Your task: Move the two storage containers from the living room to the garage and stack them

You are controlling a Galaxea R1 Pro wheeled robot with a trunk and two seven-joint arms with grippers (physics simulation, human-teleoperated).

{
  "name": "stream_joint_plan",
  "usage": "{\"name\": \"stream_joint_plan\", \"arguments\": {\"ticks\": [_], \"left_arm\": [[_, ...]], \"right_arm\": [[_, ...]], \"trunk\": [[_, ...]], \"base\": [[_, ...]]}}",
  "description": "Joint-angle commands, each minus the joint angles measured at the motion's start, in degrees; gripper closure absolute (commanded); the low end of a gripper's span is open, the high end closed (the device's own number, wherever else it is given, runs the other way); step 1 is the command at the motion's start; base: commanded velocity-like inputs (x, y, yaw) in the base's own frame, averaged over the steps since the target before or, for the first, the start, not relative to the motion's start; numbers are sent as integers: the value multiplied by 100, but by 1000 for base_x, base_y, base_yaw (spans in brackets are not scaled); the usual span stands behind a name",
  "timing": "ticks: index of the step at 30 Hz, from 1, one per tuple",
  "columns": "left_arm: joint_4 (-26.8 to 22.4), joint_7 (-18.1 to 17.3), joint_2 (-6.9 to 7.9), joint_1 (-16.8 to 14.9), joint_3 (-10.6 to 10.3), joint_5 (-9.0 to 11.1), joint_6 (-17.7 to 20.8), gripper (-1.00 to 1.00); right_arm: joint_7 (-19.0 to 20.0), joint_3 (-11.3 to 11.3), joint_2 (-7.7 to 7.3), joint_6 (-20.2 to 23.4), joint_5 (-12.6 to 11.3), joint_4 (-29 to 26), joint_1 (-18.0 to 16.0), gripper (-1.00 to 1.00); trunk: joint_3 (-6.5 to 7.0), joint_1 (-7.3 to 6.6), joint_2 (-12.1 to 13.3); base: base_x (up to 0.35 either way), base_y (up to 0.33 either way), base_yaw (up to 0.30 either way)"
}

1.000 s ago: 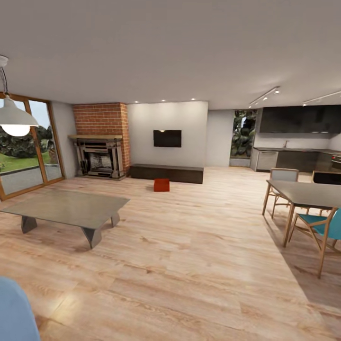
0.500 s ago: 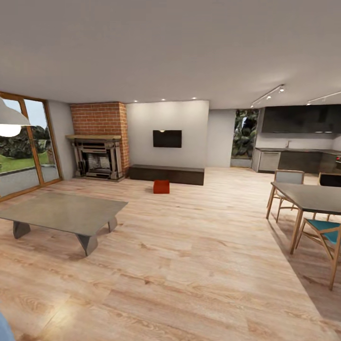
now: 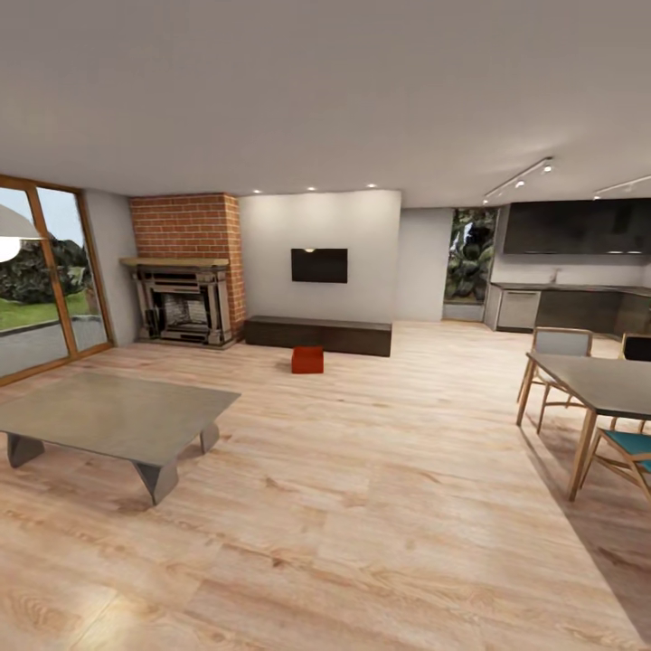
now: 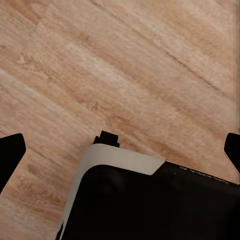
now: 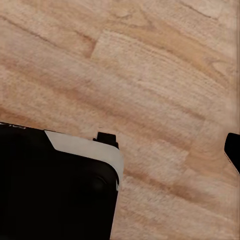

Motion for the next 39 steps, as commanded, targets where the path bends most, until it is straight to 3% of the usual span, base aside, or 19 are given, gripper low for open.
{"name": "stream_joint_plan", "arguments": {"ticks": [1, 39], "left_arm": [[0, 14, 0, -5, -49, 46, 1, -100], [0, 14, 0, -5, -49, 46, -9, -100]], "right_arm": [[-24, 28, 1, -25, 26, 14, -8, -100], [-77, 37, -1, -17, 26, 14, -8, -100]], "trunk": [[-9, 4, -6], [-9, 4, -6]], "base": [[324, 0, 0], [324, 0, 0]]}}
